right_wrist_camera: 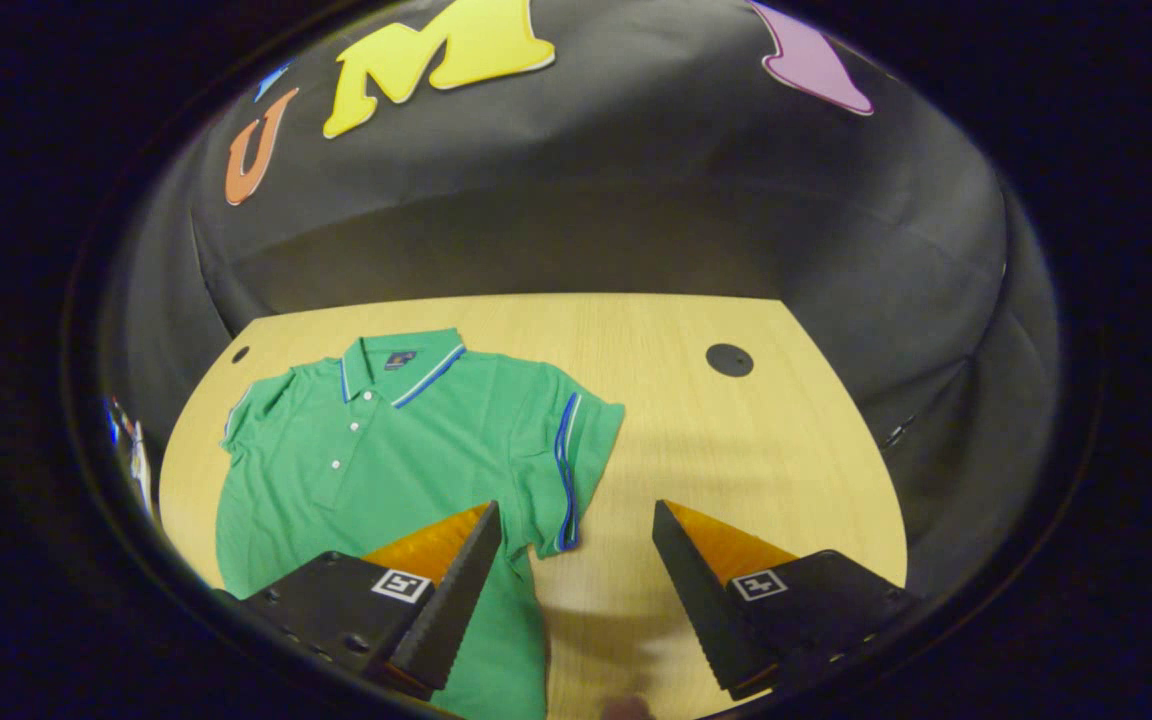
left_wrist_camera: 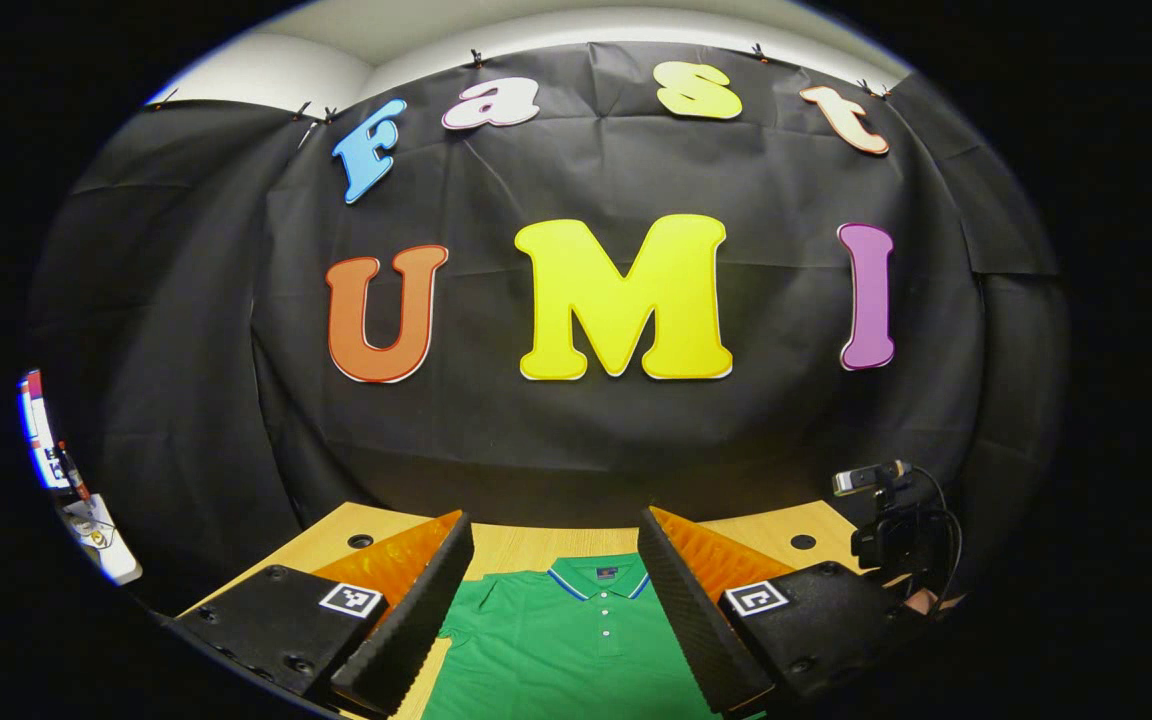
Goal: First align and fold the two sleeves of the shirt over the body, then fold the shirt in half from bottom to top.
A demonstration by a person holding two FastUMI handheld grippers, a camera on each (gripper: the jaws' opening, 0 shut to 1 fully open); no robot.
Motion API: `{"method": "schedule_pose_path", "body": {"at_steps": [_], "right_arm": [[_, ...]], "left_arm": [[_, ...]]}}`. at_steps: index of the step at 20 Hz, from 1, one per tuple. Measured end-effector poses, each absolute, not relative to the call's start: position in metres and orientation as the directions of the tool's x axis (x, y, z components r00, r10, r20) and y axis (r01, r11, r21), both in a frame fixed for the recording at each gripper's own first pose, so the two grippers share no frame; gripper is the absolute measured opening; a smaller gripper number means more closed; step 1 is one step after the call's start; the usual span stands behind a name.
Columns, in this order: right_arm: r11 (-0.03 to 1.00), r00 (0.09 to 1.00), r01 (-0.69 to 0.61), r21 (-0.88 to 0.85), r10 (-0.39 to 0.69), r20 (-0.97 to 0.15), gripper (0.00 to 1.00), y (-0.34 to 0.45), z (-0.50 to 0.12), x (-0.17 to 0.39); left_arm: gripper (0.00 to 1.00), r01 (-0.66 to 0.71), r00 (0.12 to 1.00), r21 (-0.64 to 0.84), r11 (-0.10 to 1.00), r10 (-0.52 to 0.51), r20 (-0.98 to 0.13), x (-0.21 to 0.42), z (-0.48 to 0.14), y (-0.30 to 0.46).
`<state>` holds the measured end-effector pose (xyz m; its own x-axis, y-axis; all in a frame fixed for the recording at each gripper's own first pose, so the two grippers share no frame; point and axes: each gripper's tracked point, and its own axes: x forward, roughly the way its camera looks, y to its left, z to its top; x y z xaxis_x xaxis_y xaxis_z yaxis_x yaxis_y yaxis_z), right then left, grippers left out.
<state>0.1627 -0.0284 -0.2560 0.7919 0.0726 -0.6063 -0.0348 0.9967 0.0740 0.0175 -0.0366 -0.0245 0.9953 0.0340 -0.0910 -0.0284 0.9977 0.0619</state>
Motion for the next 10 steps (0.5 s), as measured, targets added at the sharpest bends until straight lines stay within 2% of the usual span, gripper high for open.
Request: {"method": "schedule_pose_path", "body": {"at_steps": [3,5,6,9,10], "right_arm": [[0.996,0.773,-0.042,0.077,0.082,-0.629,0.92,-0.028,-0.274,0.18],[0.995,0.76,-0.046,0.087,0.092,-0.643,0.85,-0.024,-0.284,0.188],[0.994,0.752,-0.049,0.094,0.099,-0.651,0.77,-0.022,-0.288,0.19],[0.991,0.72,-0.078,0.11,0.132,-0.682,0.6,-0.009,-0.302,0.195],[0.99,0.714,-0.083,0.113,0.138,-0.686,0.51,-0.009,-0.303,0.196]], "left_arm": [[1.0,-0.051,0.993,0.046,0.998,0.055,-0.104,0.019,-0.028,-0.041],[1.0,-0.071,0.991,0.047,0.996,0.076,-0.114,0.018,-0.032,-0.041],[1.0,-0.082,0.989,0.051,0.995,0.088,-0.121,0.018,-0.033,-0.039],[1.0,-0.125,0.983,0.06,0.99,0.132,-0.128,0.015,-0.032,-0.035],[1.0,-0.137,0.981,0.06,0.989,0.143,-0.13,0.014,-0.031,-0.034]]}}
